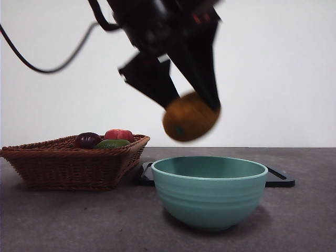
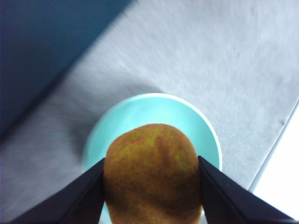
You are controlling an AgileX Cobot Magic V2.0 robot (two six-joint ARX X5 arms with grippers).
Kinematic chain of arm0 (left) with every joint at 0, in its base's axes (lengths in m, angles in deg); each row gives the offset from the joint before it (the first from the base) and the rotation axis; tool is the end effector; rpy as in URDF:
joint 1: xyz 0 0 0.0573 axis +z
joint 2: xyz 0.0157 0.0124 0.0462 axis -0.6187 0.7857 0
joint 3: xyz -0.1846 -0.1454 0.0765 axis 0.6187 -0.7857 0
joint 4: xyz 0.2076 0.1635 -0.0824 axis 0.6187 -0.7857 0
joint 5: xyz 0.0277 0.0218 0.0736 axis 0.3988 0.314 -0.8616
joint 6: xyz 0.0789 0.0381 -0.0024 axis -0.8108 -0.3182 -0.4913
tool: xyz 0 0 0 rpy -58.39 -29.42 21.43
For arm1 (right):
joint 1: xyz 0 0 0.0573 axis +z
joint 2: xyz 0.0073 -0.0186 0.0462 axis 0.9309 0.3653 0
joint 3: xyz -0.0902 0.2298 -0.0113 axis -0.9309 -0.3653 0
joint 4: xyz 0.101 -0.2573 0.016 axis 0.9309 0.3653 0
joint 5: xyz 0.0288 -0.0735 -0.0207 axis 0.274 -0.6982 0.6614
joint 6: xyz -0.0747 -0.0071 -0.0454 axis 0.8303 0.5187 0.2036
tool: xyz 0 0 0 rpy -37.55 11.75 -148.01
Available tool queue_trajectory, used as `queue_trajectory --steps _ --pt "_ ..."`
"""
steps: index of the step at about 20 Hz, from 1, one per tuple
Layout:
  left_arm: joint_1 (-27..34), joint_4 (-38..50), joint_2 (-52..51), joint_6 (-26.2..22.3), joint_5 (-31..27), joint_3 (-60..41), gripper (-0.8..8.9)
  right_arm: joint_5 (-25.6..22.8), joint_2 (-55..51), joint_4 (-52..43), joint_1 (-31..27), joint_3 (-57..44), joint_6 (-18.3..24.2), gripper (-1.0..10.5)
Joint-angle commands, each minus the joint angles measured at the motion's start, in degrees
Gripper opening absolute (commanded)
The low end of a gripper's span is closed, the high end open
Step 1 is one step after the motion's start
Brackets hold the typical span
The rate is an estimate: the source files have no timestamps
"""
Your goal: Pick up the wifruite, put it on the bowl, pick up the plate, put it on desk
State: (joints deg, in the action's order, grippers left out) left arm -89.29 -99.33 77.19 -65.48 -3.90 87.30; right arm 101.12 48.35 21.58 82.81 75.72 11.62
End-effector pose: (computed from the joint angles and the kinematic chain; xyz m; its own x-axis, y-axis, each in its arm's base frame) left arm 0.2346 -0.3125 0.1941 0.1767 -0.5133 -0.8398 0.8121 0.5581 -0.1703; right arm 0.1703 0.0782 0.3303 0.5232 0.5990 -0.6062 -0.5597 0.7779 0.2856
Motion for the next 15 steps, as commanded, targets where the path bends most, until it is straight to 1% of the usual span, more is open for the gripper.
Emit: queue_trajectory --steps 1,4,7,15 --pt "-1.7 1.9 3.8 -0.7 -1.7 1.0 2.06 0.1 0.2 -0.5 0.3 1.0 -0.2 4.0" --pt "-2.8 2.6 7.3 -1.2 -2.3 1.0 2.06 0.1 0.2 -0.5 0.2 1.0 -0.2 4.0" --pt "-3.5 3.7 9.9 -1.4 -5.3 1.0 2.06 0.1 0.2 -0.5 0.3 1.0 -0.2 4.0" --pt "-5.0 4.6 12.6 -1.3 -5.3 1.0 2.21 0.1 0.2 -0.5 0.3 1.0 -0.2 4.0"
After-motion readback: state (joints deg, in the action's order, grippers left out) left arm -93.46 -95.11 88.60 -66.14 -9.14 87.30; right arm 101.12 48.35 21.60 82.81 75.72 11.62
